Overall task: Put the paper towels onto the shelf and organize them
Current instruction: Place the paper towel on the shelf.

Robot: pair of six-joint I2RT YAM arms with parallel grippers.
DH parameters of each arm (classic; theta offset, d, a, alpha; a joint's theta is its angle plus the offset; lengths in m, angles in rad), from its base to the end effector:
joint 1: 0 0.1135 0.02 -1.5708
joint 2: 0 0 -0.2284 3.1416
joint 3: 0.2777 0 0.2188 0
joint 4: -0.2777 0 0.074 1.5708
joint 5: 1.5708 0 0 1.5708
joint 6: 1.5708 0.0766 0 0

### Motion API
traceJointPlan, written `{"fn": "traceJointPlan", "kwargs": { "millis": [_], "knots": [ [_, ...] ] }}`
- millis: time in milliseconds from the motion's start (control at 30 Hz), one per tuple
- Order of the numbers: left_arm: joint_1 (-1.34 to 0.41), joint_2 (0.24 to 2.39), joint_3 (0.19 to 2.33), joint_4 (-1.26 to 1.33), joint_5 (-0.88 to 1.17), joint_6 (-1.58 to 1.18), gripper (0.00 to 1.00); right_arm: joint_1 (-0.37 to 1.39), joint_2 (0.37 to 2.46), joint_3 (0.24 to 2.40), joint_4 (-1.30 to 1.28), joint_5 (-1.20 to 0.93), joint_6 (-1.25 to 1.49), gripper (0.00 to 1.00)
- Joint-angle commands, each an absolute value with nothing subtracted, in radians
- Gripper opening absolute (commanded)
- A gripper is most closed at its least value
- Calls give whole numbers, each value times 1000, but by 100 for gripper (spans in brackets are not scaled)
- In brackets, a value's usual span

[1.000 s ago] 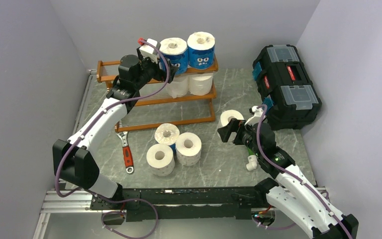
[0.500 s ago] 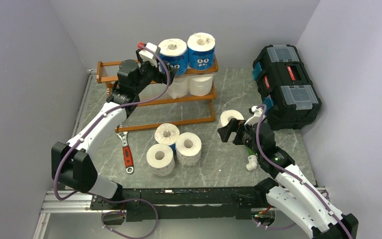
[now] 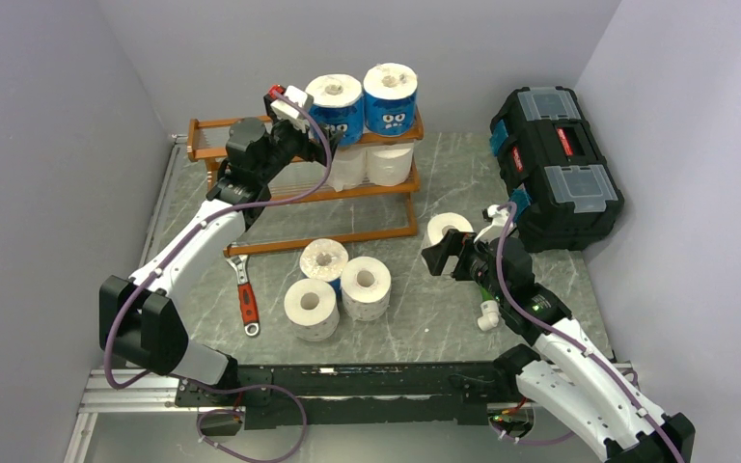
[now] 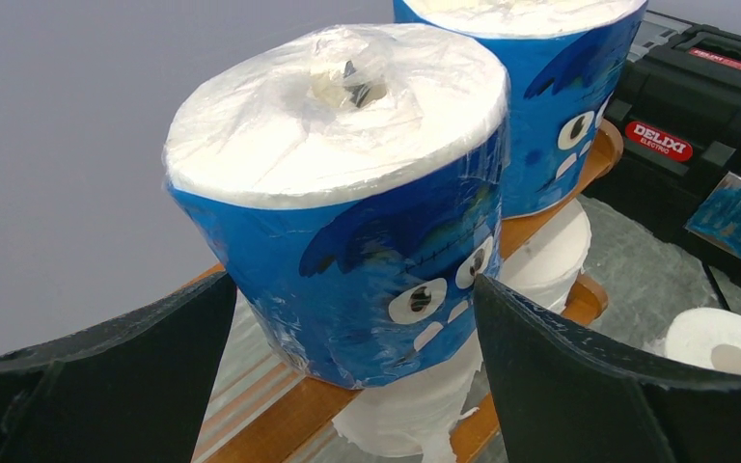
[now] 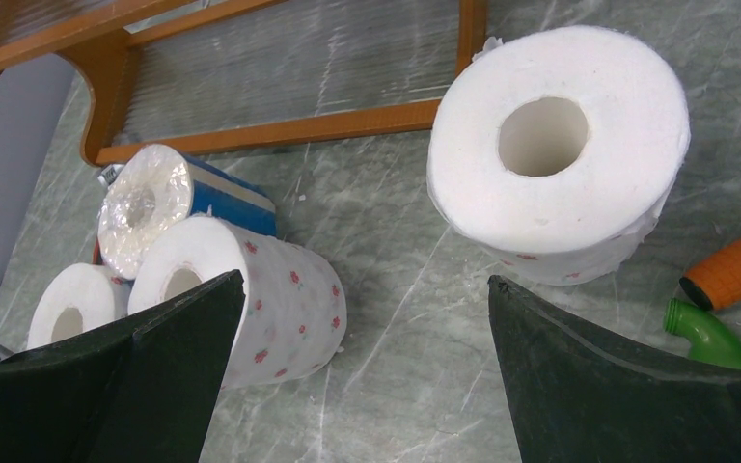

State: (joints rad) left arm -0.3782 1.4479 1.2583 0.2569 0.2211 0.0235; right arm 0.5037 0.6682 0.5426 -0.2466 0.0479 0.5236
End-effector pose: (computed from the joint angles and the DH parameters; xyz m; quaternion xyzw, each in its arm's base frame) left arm 0.3268 -0.1479 0.3694 0.2144 0.6490 -0.2023 0.7014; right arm 0.1745 0.0920 0.2334 0.0217 0.8253 0.2599 0.5009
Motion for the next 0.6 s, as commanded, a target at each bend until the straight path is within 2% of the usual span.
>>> {"fn": "traceJointPlan", "kwargs": {
  "millis": [0,567],
  "knots": [
    [-373,1433,1260,344,254,54,98,508,661,541,-235,59,517,99],
    [-376,1362,1265,300,263,25,99,507,662,569,-210,18,545,99]
  ]
}}
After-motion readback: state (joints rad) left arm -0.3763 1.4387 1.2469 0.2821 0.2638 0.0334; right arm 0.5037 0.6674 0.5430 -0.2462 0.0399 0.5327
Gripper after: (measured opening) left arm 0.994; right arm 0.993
